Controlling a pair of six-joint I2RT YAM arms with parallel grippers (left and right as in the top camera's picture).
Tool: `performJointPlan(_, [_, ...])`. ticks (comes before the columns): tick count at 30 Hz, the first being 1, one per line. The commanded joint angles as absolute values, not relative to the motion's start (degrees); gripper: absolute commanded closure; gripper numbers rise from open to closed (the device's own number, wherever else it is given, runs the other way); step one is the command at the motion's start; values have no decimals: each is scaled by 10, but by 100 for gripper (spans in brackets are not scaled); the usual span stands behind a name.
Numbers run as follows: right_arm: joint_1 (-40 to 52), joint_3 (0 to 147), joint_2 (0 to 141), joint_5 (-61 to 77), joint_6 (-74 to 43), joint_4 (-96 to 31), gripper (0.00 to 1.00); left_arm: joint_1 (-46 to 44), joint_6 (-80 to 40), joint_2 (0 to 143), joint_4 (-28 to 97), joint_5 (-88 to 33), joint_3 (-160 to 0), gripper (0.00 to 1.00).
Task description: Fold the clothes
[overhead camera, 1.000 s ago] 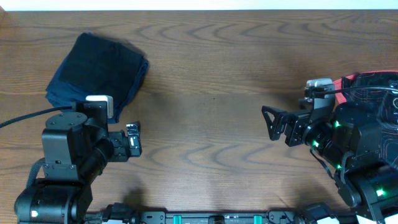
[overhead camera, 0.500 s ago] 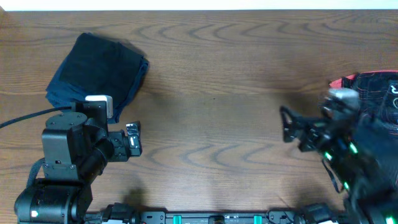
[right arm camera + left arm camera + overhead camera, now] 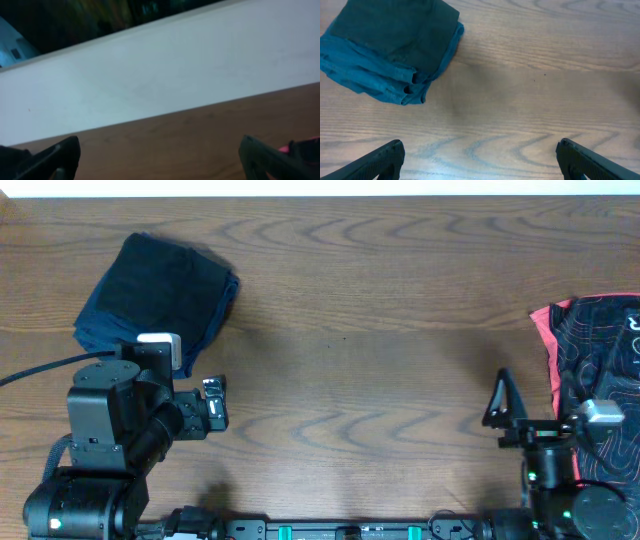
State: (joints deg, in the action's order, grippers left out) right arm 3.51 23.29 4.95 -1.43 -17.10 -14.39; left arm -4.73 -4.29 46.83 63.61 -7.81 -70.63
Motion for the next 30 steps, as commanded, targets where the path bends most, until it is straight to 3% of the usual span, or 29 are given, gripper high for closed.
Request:
performJointPlan(1, [28, 160, 1, -19, -166, -108, 1, -51, -46, 468, 636, -85, -707, 2])
performJointPlan(16, [27, 3, 3, 1, -167, -27, 1, -51, -46, 468, 636, -85, -707, 2])
performJointPlan(30, [27, 3, 3, 1, -166, -42, 1, -51, -46, 468, 636, -85, -707, 2])
